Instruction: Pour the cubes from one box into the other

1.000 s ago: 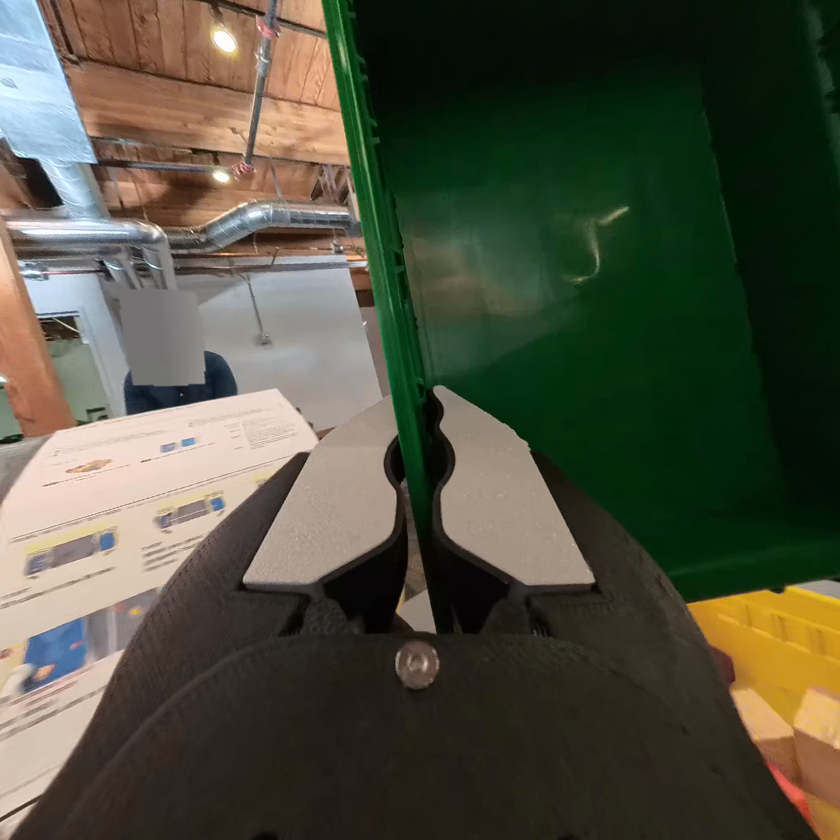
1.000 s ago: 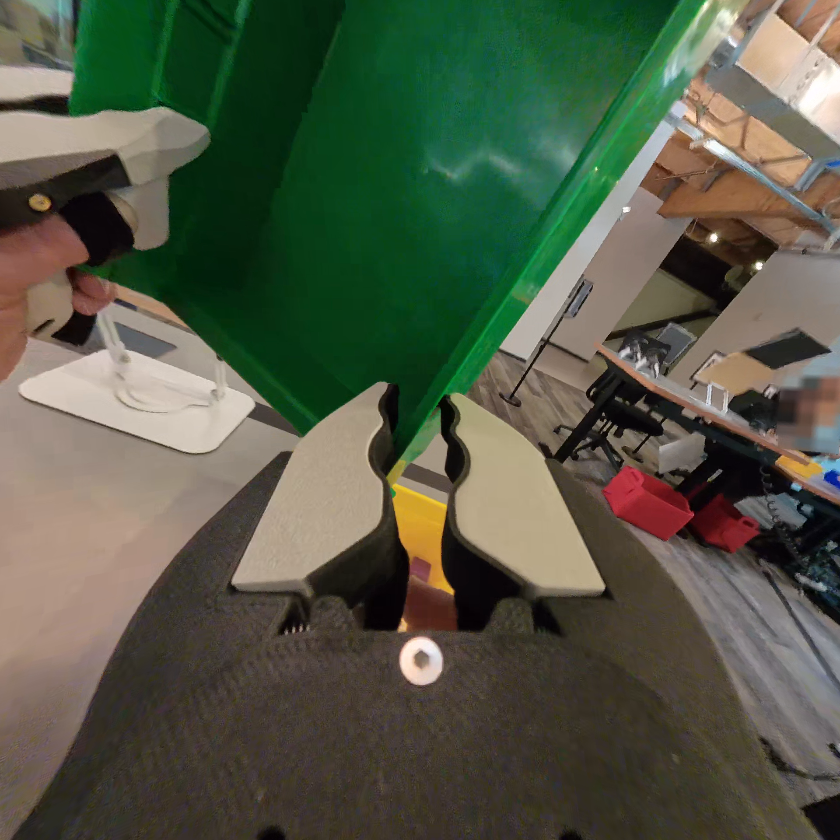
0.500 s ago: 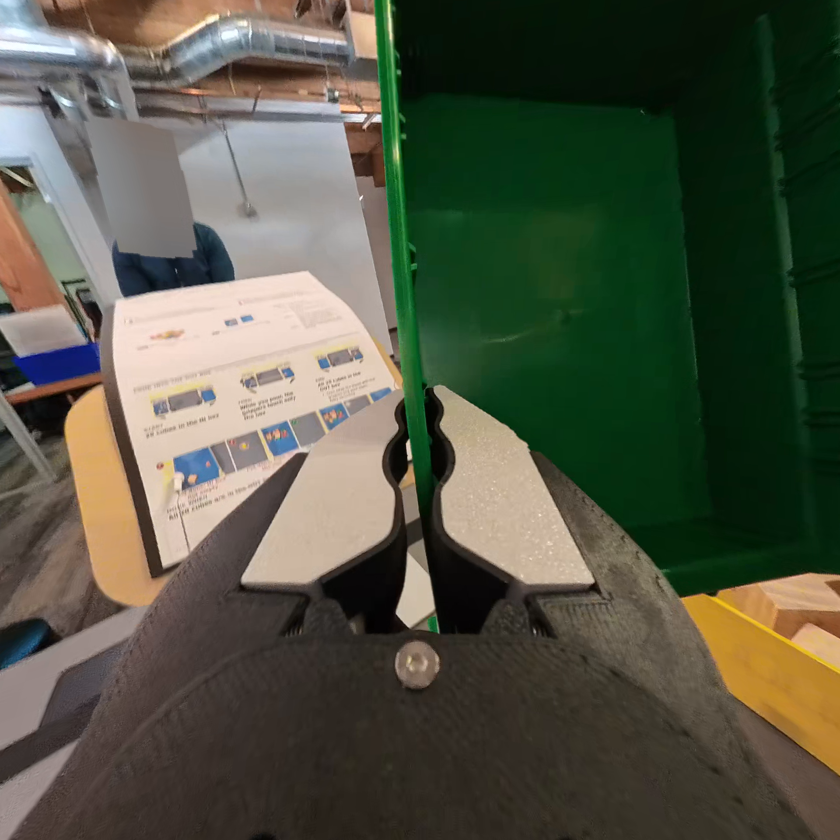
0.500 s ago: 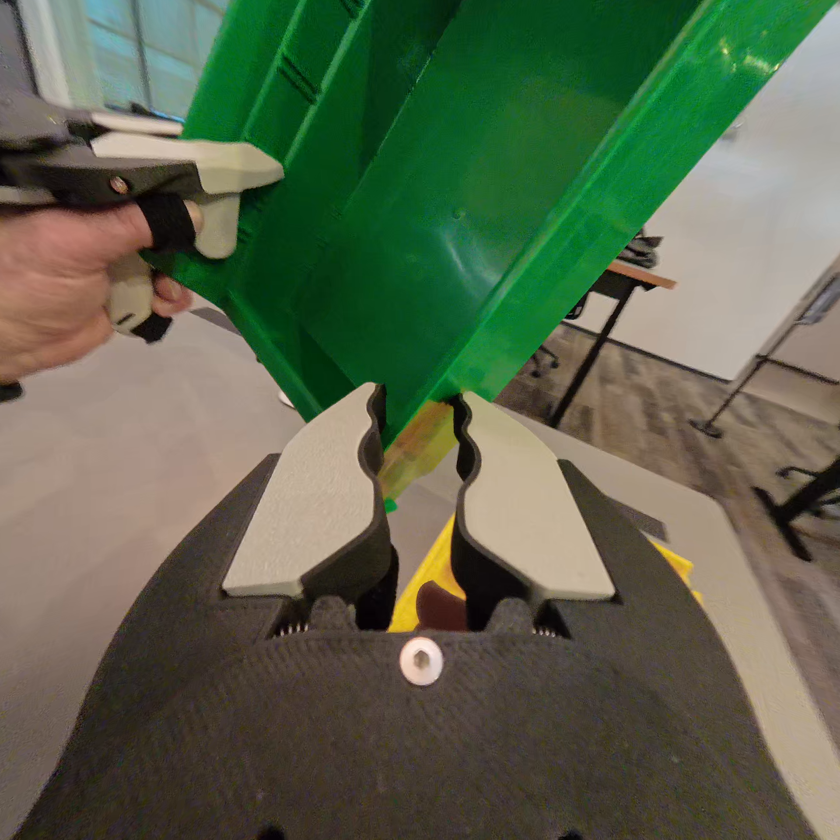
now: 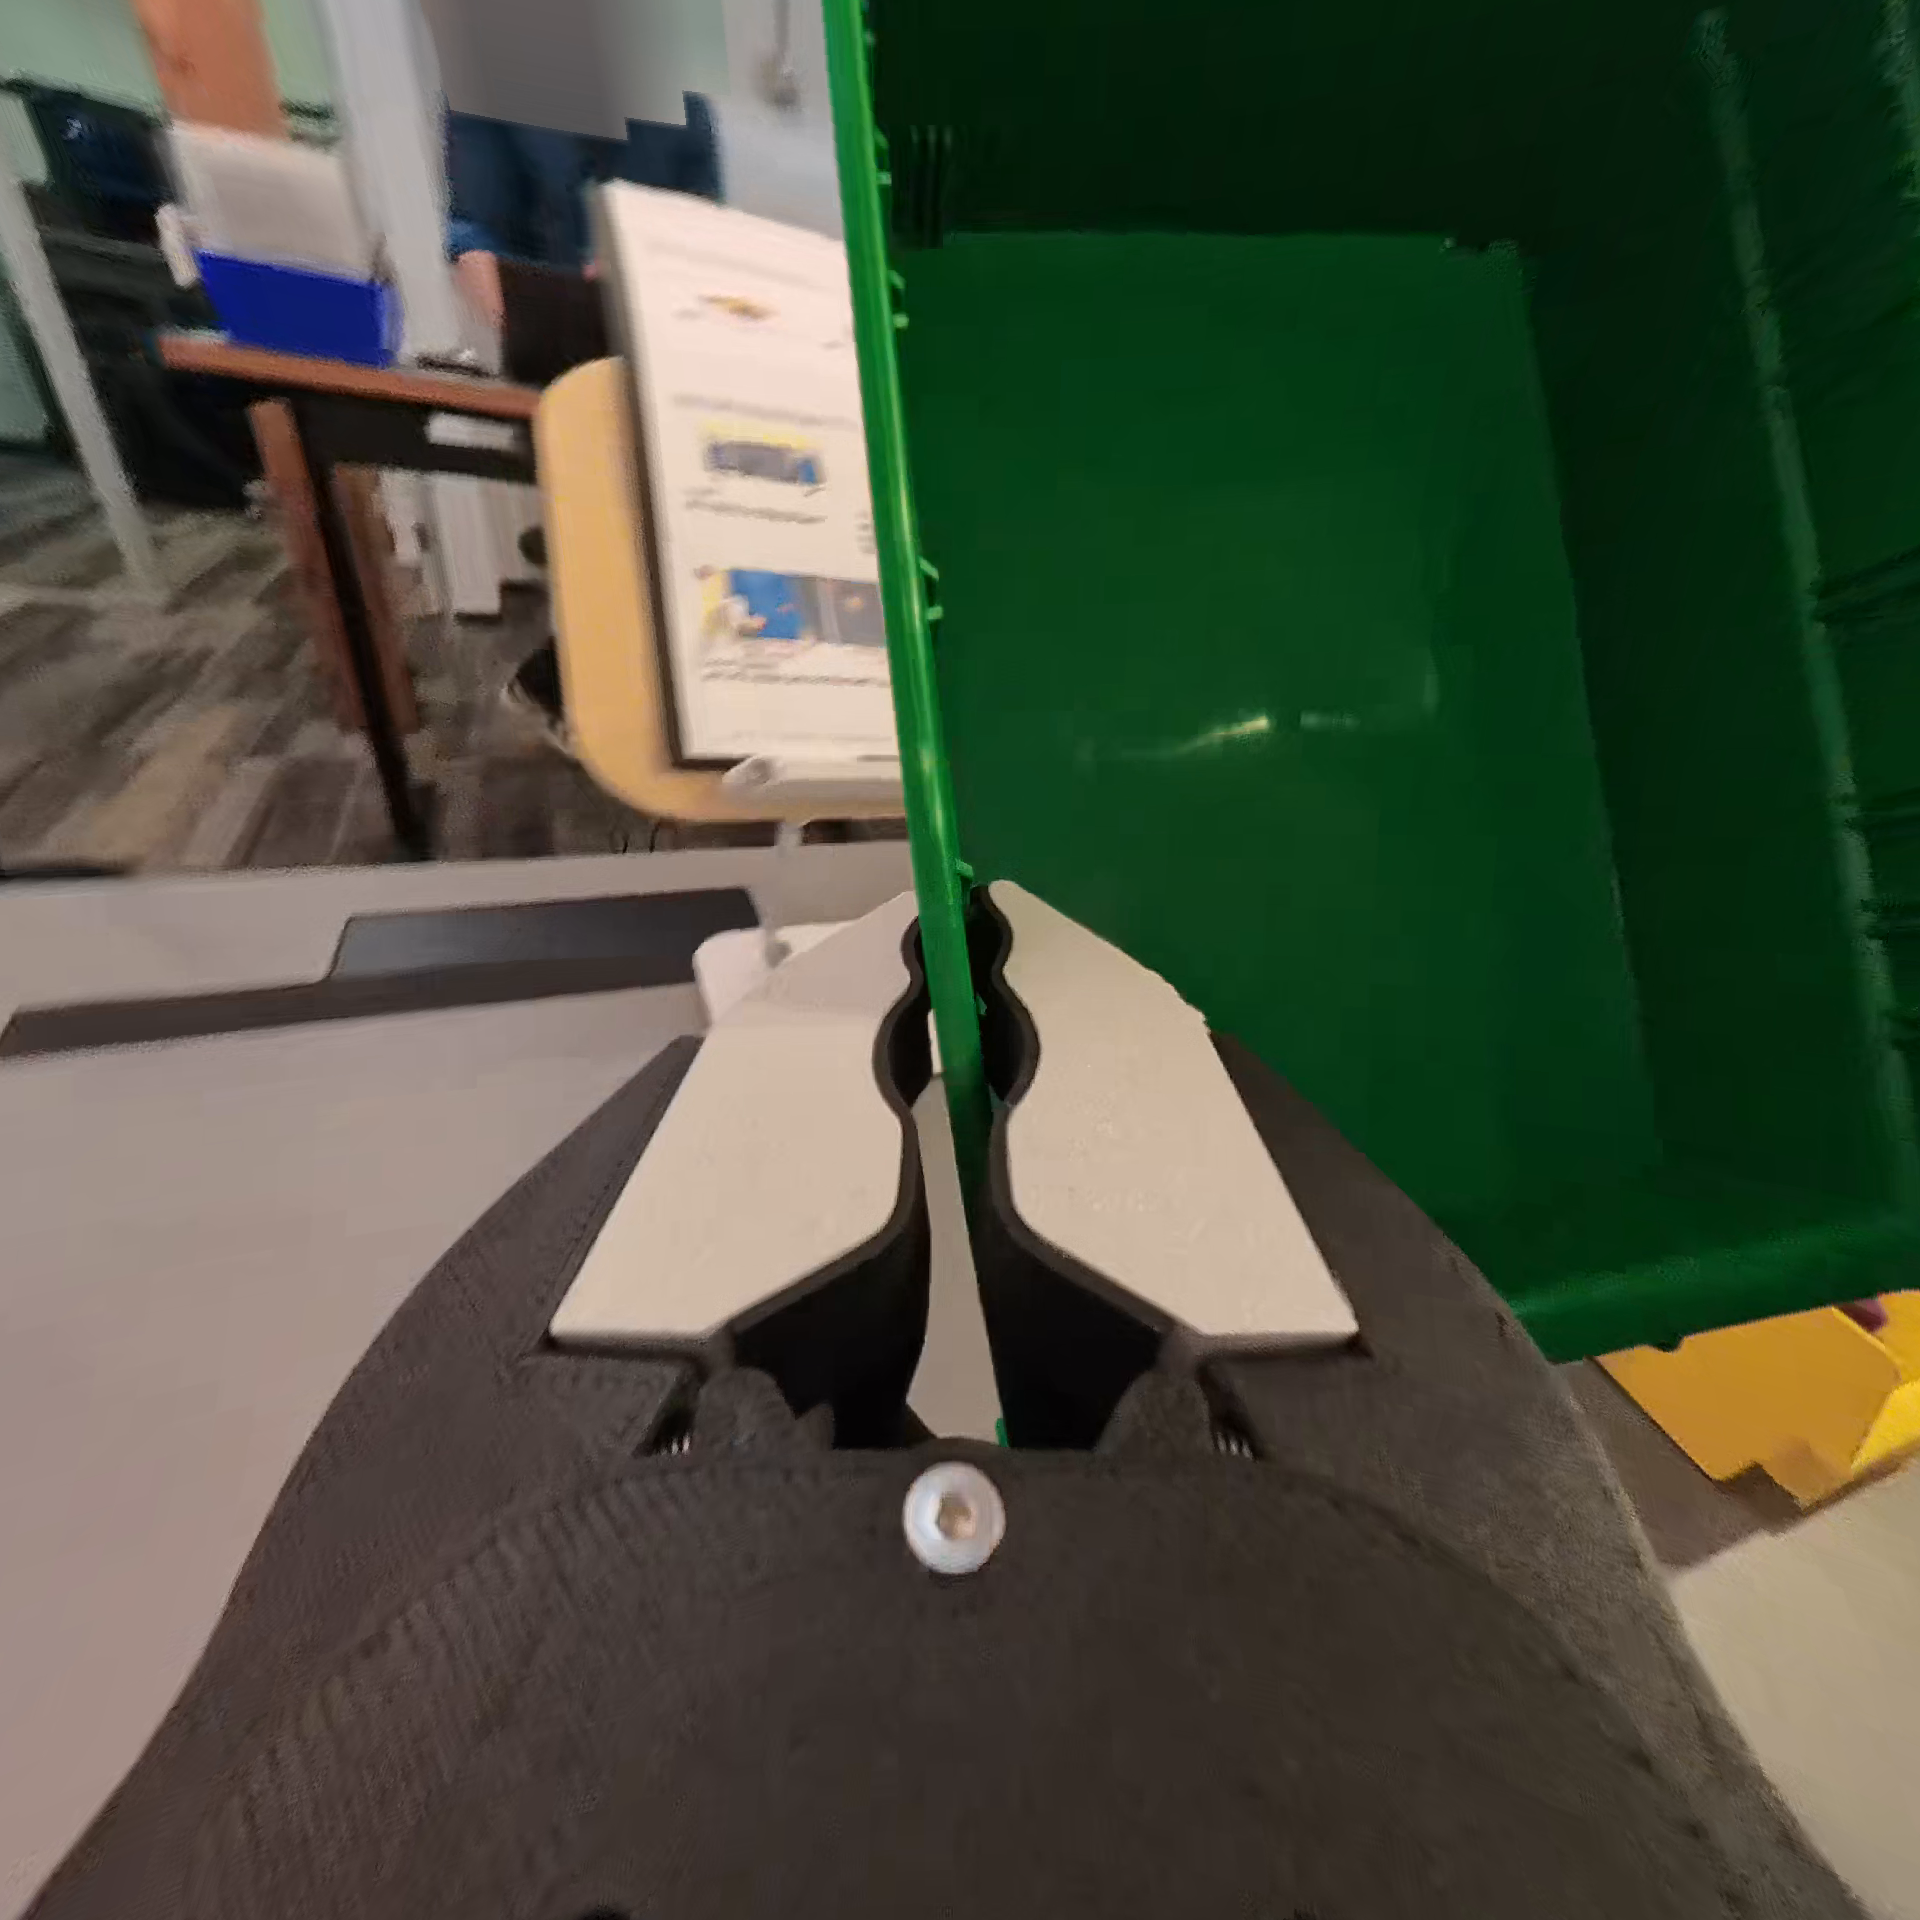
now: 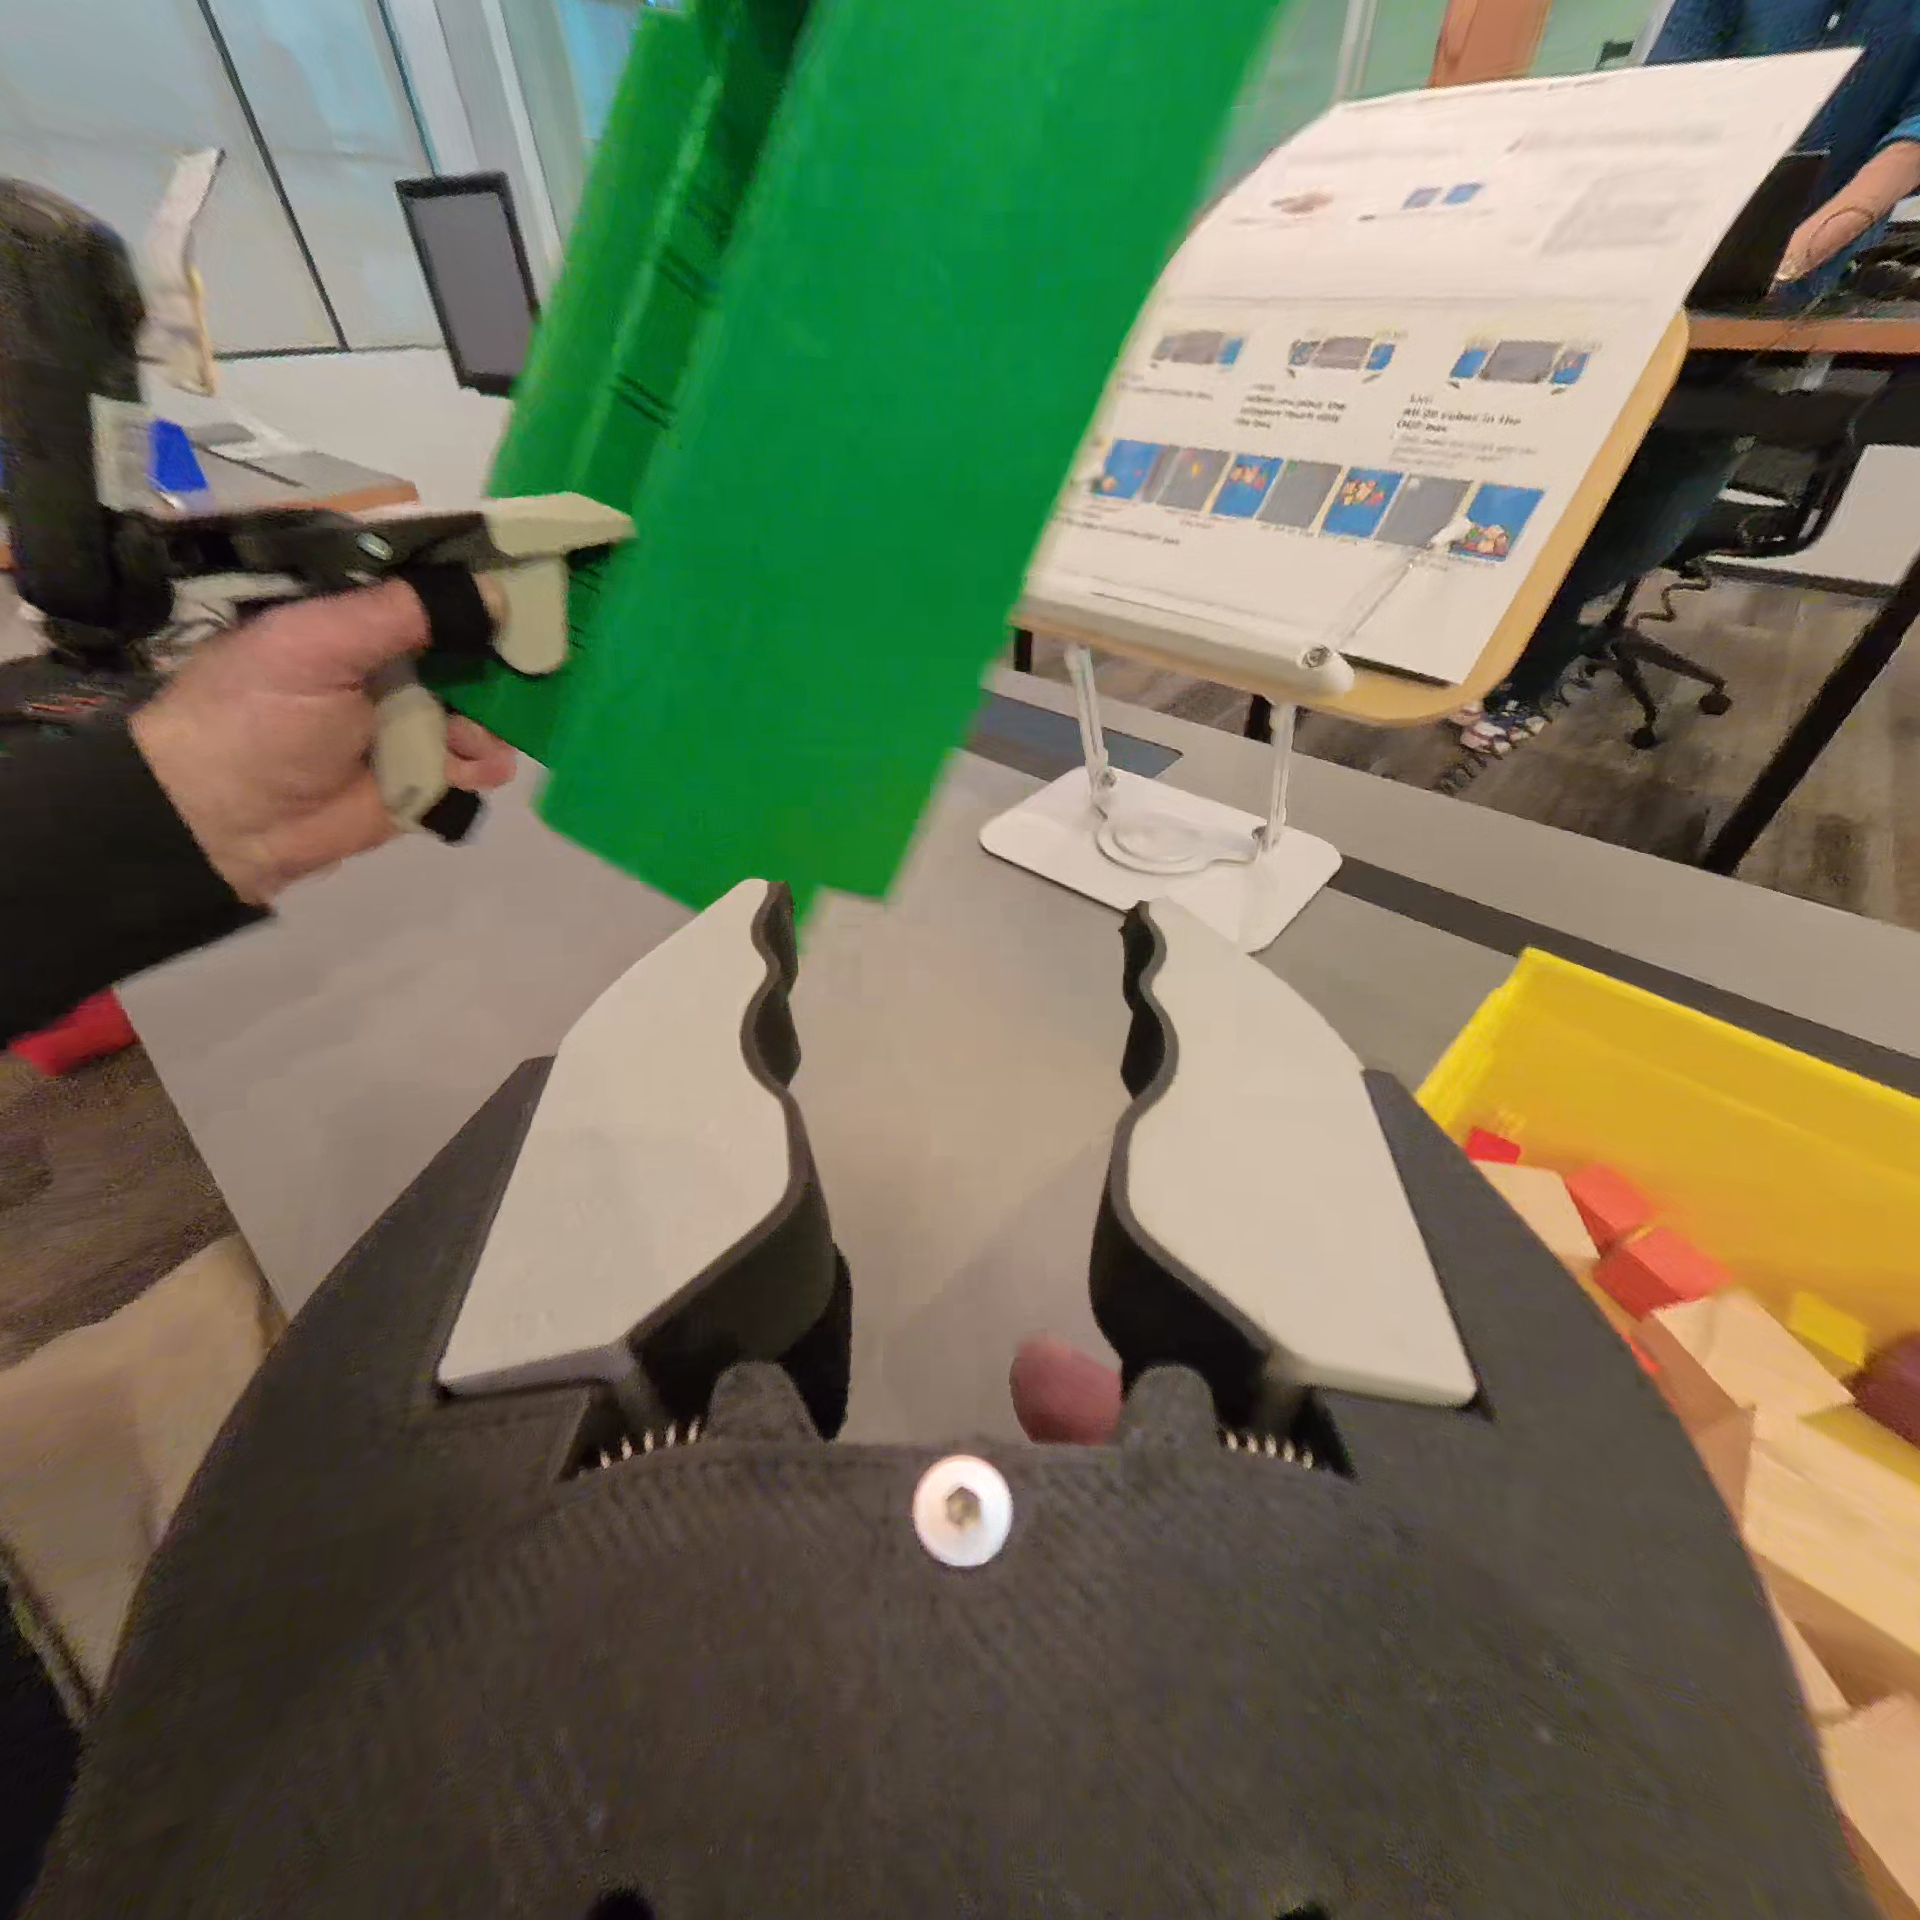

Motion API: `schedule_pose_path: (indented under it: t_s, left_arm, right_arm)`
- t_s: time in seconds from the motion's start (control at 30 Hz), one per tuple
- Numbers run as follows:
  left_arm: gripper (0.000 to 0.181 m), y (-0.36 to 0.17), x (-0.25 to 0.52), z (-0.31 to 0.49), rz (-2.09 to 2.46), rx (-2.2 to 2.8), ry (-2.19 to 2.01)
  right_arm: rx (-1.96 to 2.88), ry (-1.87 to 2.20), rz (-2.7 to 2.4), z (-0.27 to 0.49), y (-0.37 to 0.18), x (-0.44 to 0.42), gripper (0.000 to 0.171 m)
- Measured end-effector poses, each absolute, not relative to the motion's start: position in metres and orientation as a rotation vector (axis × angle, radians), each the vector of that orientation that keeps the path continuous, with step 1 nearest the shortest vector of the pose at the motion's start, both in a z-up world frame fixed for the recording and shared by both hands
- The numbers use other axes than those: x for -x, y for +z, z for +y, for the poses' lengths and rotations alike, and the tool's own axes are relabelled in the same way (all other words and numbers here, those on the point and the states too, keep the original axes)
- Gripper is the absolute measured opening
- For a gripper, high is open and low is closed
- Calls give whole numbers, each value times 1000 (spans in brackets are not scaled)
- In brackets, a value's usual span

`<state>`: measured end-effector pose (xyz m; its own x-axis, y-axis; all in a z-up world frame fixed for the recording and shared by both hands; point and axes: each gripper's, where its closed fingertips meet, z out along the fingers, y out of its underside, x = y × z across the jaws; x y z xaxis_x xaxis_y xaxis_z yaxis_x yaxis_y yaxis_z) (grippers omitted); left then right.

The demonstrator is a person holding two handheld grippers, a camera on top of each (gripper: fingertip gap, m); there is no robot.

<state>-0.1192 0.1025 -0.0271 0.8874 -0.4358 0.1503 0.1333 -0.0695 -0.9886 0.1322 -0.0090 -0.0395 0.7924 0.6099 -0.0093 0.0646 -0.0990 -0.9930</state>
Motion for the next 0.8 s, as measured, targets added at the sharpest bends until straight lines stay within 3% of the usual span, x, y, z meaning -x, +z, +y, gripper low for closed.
schedule_pose_path:
  t_s: [0.23, 0.47, 0.7, 0.8]
  left_arm:
    - [4, -58, 255, 65, 108, 1864, -385]
    - [5, -132, 369, 72, 104, 2207, -110]
    - [4, -213, 404, 84, 128, 2463, -138]
    - [13, -226, 402, 95, 60, 2458, -204]
  right_arm:
    - [1666, 540, -516, -48, -64, -167, 47]
    - [1788, 568, -632, -98, -91, -176, 41]
    - [1782, 567, -728, -131, -71, -200, 34]
    - [1786, 494, -640, -136, -56, -236, 34]
